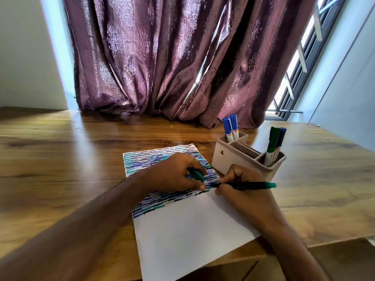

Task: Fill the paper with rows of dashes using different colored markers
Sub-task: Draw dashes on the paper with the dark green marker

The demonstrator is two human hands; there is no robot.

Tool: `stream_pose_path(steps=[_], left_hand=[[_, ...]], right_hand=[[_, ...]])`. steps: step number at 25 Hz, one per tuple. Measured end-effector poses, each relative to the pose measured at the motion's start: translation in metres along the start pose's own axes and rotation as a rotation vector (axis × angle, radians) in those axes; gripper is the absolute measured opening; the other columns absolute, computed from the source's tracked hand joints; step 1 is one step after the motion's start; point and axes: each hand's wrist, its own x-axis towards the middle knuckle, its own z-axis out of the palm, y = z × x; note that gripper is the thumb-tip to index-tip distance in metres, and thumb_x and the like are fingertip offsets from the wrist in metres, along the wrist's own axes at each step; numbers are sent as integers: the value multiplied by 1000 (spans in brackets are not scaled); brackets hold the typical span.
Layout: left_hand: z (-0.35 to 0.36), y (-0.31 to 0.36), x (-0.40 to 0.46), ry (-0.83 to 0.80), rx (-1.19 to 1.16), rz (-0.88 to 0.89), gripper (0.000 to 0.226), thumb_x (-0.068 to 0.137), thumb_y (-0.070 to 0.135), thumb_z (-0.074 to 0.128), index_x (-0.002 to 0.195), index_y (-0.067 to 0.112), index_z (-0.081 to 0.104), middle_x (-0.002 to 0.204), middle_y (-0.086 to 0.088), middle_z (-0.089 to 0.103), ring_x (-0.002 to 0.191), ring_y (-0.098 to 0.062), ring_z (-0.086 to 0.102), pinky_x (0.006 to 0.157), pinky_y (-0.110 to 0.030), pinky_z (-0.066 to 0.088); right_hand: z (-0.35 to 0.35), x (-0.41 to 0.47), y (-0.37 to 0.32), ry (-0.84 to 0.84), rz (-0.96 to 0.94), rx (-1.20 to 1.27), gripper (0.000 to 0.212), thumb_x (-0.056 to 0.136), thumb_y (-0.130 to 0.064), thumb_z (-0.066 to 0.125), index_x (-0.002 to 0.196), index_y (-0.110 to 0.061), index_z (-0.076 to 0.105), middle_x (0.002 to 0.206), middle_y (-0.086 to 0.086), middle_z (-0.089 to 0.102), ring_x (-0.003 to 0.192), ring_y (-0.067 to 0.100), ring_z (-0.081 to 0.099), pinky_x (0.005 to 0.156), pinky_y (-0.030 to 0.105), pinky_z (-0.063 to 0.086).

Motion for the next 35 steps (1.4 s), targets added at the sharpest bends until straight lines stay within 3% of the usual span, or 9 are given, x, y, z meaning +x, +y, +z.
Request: stream_pose_path(steps=[4,16,22,35], left_hand=[[2,0,1,9,22,12,46,82,41,75,125,26,67,116,10,67,89,8,56,70,-2,38],[3,-3,3,-6,-7,-28,46,81,41,76,124,27,67,116,8,68,99,-4,60,78,-11,45],[3,-1,1,-9,-9,-37,45,82,40,75,124,27,67,117,7,68,99,-4,60,79,-12,46],[3,2,0,-7,-31,-43,44,83,37,75,125,25,66,117,6,69,95,-1,60,74,-7,42]], right_hand=[[6,-2,8,-12,23,-40,14,81,-18,72,69,-23,66,76,-12,70,82,-2,65,55,11,52],[4,1,8,-36,0,-33,12,84,-19,69,72,-16,66,77,-11,70,83,1,65,61,20,59],[5,3,10,-25,-5,-67,14,83,-21,68,70,-16,65,74,-9,70,78,4,65,54,15,54],[3,2,6,-26,56,-55,16,84,-21,66,71,-13,64,76,-3,71,79,9,65,64,35,62]])
